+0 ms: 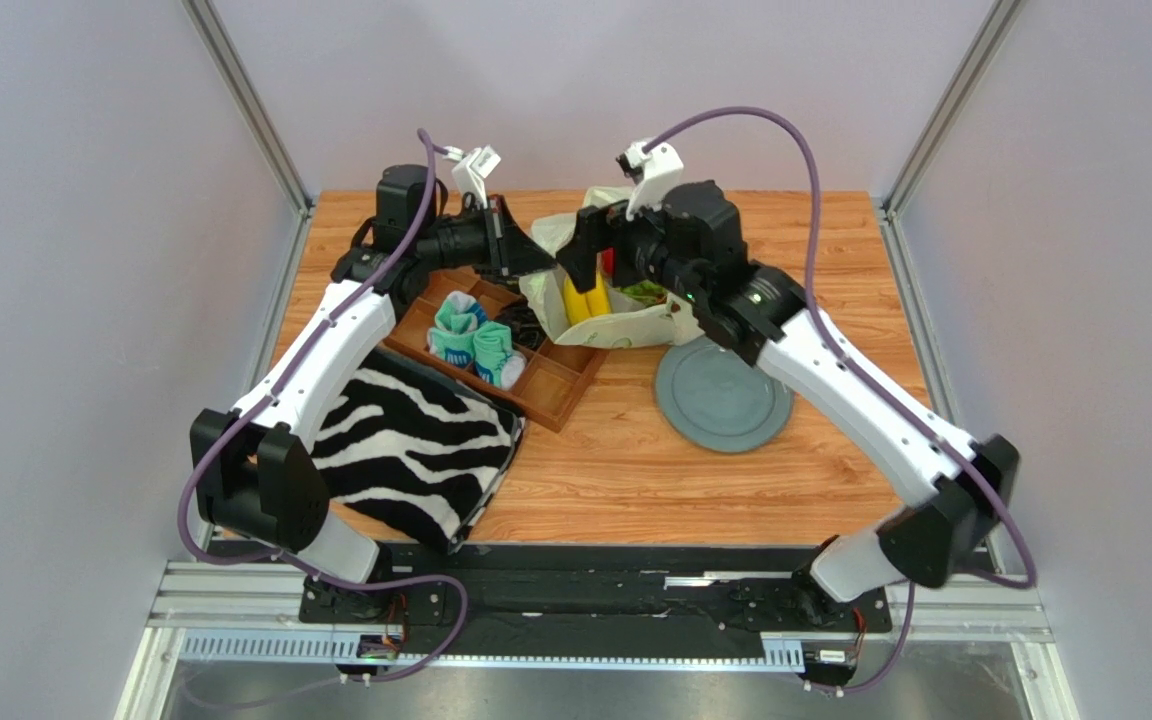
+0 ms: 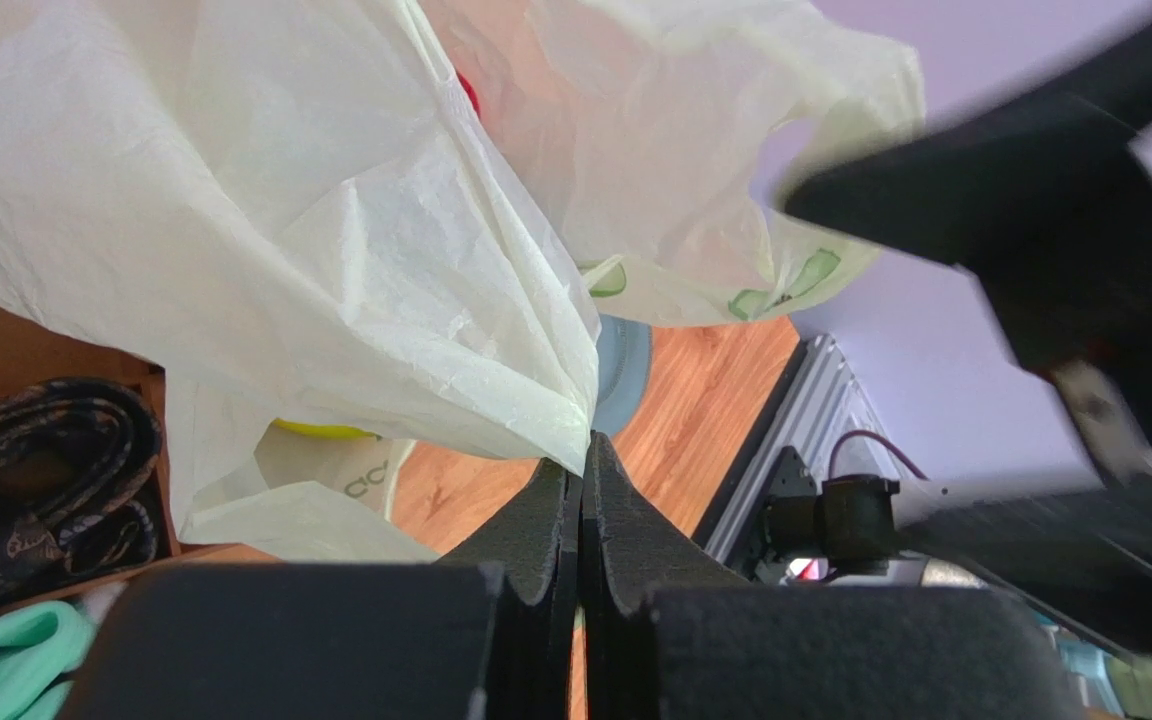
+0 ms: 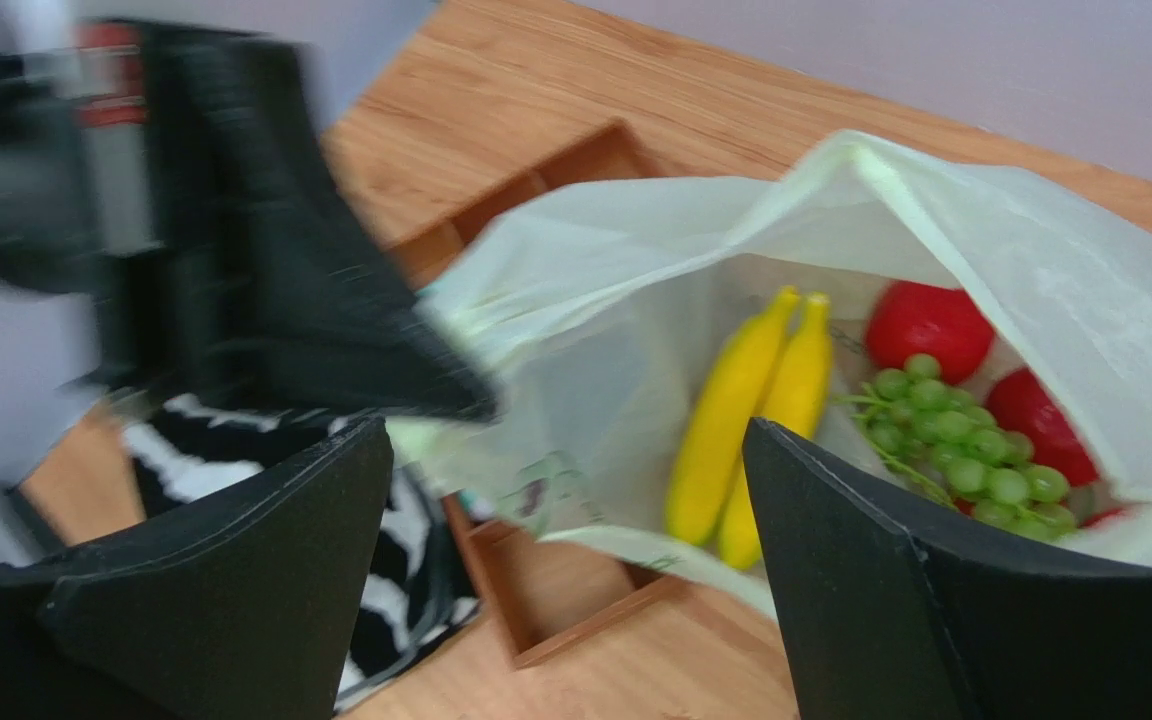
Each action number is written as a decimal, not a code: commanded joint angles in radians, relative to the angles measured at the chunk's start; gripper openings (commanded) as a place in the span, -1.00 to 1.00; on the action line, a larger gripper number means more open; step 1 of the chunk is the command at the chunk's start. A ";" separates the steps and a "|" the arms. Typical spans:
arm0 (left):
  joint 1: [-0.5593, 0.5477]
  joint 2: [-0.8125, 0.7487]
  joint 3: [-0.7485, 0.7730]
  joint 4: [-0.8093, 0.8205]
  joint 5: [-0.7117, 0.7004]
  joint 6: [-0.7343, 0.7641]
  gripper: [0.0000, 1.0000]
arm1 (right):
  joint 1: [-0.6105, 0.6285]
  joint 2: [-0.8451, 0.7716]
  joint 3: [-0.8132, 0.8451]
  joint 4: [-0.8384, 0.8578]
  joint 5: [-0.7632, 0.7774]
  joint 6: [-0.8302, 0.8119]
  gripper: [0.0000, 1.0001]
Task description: Place the fruits into the plastic bag
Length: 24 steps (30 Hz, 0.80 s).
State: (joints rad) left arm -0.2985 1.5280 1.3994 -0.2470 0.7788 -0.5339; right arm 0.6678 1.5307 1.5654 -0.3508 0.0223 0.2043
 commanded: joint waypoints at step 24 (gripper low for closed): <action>-0.005 0.056 0.049 -0.038 -0.055 0.064 -1.00 | -0.140 -0.207 -0.291 -0.059 0.196 -0.057 0.30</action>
State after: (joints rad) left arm -0.2989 1.5436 1.3998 -0.2649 0.7483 -0.5102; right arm 0.6151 1.2785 1.2419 -0.5034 0.3012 0.1589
